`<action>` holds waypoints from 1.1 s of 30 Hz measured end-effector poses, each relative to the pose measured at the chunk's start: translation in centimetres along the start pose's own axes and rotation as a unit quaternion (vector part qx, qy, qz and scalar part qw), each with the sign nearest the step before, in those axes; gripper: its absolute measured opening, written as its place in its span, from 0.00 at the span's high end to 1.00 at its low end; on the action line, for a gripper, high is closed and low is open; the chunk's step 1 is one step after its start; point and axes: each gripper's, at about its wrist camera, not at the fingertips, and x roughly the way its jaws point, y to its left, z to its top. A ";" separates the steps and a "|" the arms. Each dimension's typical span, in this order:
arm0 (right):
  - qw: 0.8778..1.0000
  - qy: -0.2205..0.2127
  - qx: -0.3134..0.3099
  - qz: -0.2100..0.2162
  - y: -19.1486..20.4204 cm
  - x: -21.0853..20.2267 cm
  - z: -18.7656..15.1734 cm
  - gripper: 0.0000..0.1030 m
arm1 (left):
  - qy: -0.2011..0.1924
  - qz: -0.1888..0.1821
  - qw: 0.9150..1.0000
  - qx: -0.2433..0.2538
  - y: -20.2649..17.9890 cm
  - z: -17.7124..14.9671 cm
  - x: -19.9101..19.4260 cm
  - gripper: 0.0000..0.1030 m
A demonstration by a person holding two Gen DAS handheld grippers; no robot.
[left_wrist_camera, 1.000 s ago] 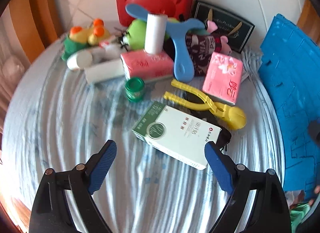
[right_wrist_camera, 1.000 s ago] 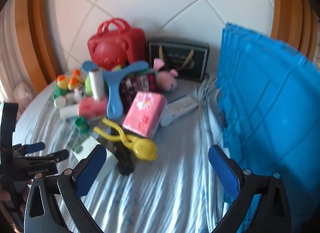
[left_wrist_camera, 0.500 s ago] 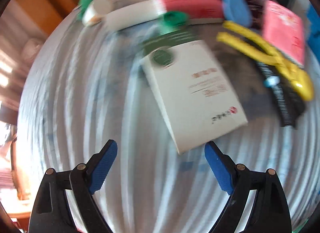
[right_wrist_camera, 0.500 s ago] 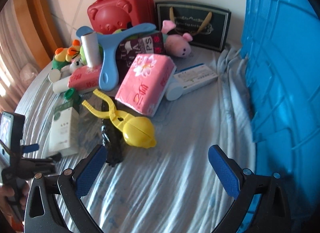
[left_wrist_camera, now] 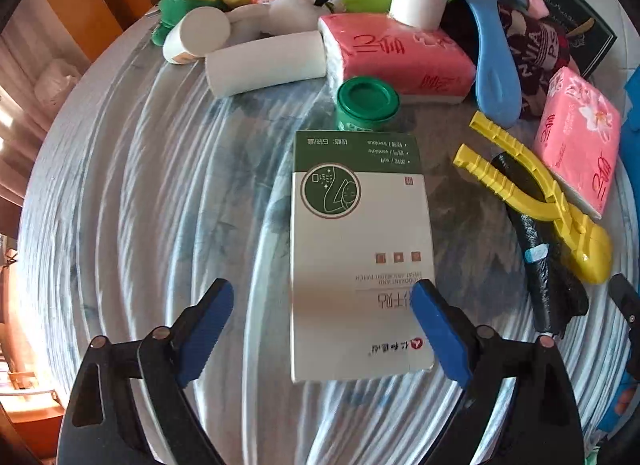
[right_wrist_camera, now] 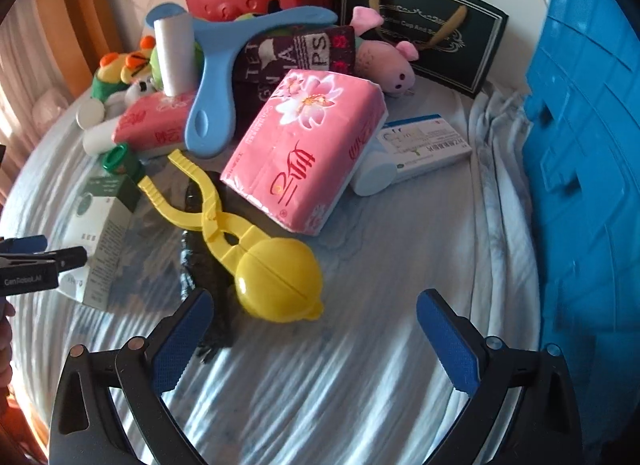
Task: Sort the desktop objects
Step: 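Grasp the white-green patch box with the left tool while the right tool grasps the yellow clip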
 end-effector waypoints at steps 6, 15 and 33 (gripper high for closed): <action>0.999 0.022 -0.046 0.008 2.3 2.6 1.6 0.00 | 0.022 -0.007 0.999 0.022 -1.3 1.5 1.0 0.07; 0.996 0.076 -0.037 0.036 2.6 4.0 1.7 0.47 | 0.034 -0.003 0.998 0.045 -1.6 -0.5 1.2 0.26; 0.994 0.041 -0.056 0.088 4.7 1.9 2.6 0.67 | -0.038 0.002 0.998 0.051 -0.7 -2.7 -7.6 0.26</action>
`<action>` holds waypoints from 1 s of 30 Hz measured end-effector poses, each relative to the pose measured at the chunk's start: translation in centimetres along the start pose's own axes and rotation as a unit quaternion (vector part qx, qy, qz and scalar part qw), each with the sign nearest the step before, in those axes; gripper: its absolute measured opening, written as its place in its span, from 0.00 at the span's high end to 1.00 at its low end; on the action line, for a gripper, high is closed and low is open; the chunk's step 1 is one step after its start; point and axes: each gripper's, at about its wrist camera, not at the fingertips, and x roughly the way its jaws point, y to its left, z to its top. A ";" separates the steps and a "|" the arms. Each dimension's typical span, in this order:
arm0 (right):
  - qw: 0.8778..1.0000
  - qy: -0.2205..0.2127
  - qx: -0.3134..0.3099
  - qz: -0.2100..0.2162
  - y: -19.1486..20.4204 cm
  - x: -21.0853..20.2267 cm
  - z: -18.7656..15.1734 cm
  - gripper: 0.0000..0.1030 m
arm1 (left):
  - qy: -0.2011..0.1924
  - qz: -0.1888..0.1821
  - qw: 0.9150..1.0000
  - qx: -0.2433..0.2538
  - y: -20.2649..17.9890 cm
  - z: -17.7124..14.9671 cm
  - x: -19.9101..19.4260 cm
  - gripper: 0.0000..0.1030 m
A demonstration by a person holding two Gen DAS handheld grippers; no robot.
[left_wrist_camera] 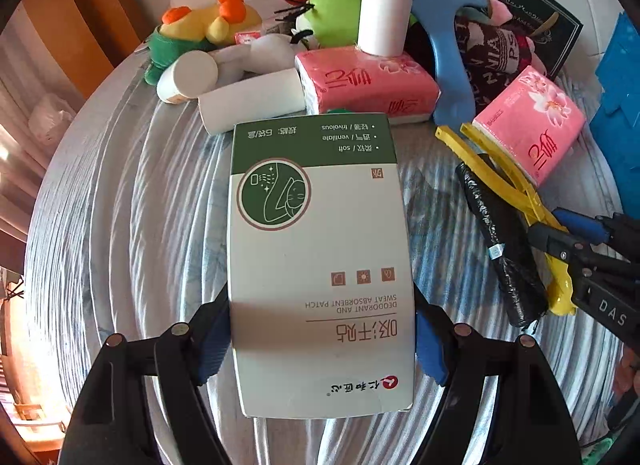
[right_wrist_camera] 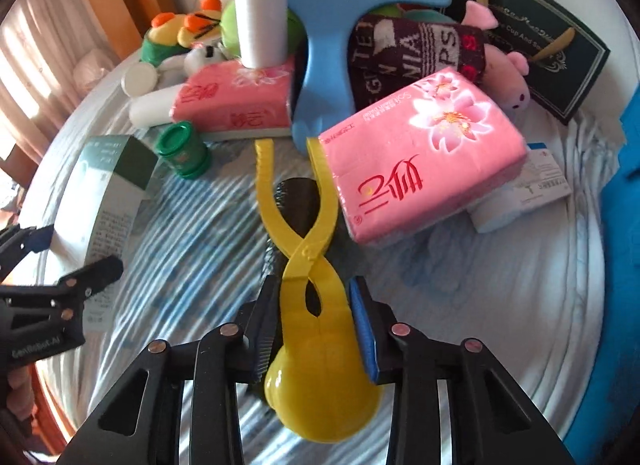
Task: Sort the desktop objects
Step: 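Grasp the white-green patch box with the left tool while the right tool grasps the yellow clip, then carry the patch box and yellow clip into the blue crate and open both tools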
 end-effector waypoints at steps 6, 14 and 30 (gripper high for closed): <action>0.998 -0.054 0.008 -0.005 0.5 -6.0 -1.9 0.67 | -0.044 -0.010 0.999 0.012 -1.7 0.3 -1.6 0.26; 0.984 -0.170 0.015 -0.050 3.6 -15.3 -2.7 0.67 | -0.118 -0.039 0.992 0.034 -0.2 1.4 -6.2 0.26; 0.902 -0.365 0.111 -0.204 -0.1 -37.7 -10.5 0.67 | -0.278 -0.183 0.933 0.138 -12.7 2.5 -23.6 0.26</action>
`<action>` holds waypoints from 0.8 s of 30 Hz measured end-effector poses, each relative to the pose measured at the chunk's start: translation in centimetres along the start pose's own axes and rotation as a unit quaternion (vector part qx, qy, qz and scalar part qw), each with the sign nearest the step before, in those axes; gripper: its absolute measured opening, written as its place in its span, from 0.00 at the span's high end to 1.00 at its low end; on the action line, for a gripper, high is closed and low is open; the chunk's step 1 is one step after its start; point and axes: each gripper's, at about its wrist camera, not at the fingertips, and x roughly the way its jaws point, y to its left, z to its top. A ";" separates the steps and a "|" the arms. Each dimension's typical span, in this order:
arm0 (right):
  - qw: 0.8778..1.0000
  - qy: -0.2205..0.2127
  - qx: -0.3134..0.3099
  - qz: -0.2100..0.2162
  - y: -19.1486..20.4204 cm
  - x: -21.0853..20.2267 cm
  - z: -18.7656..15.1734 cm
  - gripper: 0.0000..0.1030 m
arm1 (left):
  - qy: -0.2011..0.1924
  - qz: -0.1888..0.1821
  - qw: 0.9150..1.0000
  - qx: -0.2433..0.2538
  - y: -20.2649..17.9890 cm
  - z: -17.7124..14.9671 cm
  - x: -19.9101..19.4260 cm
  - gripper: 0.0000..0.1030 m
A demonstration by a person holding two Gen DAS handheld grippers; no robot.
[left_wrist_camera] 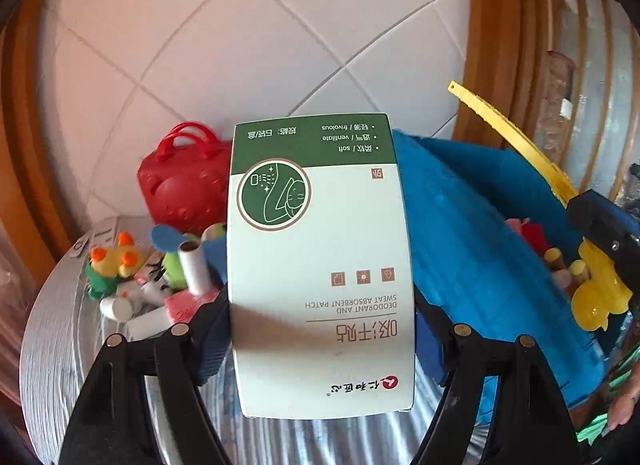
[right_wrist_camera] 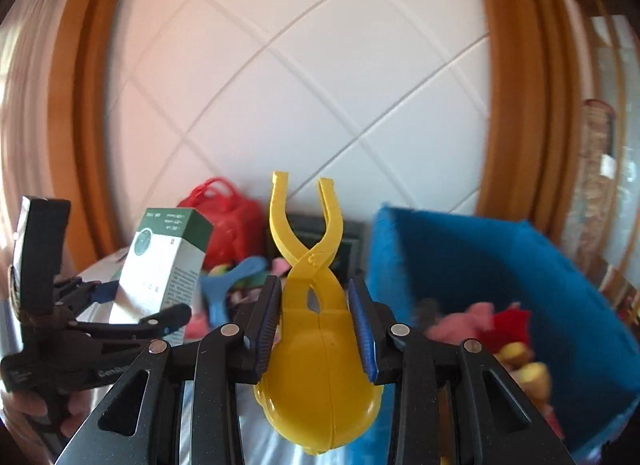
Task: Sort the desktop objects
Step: 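Carry the patch box and yellow clip into the blue crate and open both tools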
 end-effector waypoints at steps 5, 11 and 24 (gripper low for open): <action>0.996 -0.017 0.021 -0.091 -7.9 -3.1 0.5 0.67 | -0.036 -0.049 0.997 0.047 -8.6 3.2 -1.2 0.26; 0.986 0.012 0.040 -0.164 -16.7 -4.2 -1.8 0.67 | -0.016 -0.094 0.992 0.087 -18.6 3.7 0.6 0.26; 0.974 0.066 0.058 -0.208 -26.6 -2.3 -6.6 0.67 | 0.033 -0.074 0.986 0.143 -28.3 1.6 5.3 0.26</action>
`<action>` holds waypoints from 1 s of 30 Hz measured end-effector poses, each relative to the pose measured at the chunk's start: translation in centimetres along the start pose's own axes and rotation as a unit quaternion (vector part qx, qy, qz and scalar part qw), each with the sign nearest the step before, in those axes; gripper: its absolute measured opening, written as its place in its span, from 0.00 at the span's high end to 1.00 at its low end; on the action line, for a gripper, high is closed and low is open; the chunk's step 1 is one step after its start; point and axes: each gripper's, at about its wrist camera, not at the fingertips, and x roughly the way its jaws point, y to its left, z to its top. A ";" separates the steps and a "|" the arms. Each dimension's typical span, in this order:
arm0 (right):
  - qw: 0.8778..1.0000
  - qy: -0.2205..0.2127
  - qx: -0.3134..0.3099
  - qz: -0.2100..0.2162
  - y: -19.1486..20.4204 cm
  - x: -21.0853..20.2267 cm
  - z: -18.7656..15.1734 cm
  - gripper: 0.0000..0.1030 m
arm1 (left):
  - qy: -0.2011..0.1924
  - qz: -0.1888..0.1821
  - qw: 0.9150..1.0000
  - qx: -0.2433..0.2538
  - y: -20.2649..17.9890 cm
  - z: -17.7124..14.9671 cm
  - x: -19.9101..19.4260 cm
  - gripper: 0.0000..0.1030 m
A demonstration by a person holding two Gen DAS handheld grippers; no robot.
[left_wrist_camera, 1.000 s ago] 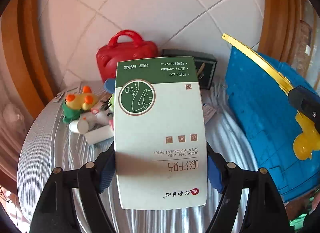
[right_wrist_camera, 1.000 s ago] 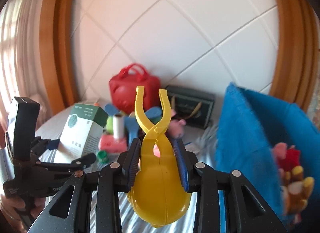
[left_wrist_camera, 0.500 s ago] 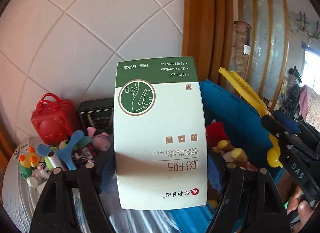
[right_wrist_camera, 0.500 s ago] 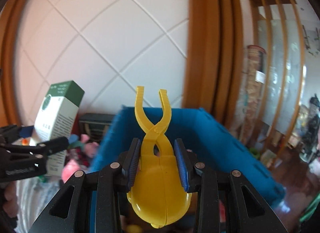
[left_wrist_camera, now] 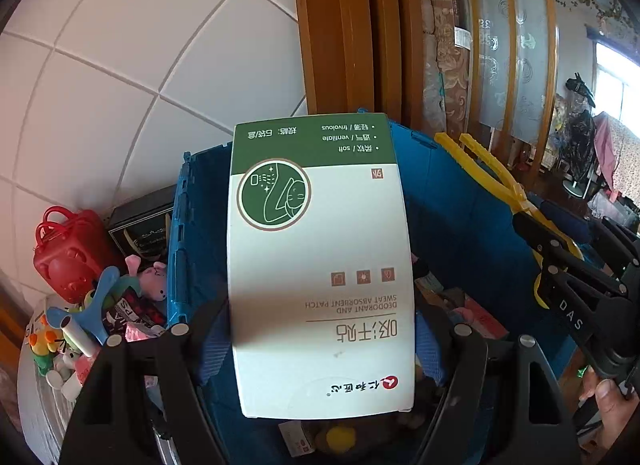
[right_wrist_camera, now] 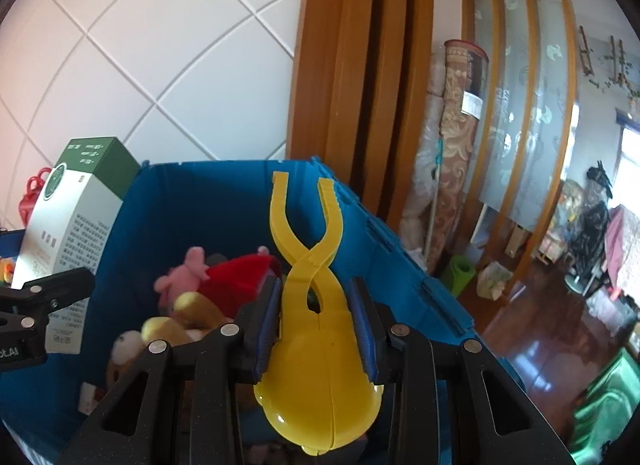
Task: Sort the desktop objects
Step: 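Carry the patch box and yellow clip into the blue crate and open both tools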
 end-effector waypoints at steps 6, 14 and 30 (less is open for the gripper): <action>1.000 0.022 -0.001 -0.004 -0.8 2.4 -0.9 0.67 | 0.006 0.025 1.000 -0.008 -0.2 -0.1 0.5 0.26; 1.000 0.020 0.008 -0.005 -1.4 3.1 -0.3 0.66 | 0.019 0.031 0.999 -0.034 0.4 0.0 0.9 0.21; 0.998 -0.012 0.005 -0.060 -0.3 1.2 -0.3 0.00 | -0.033 -0.006 0.998 -0.045 1.6 -0.7 -2.4 0.20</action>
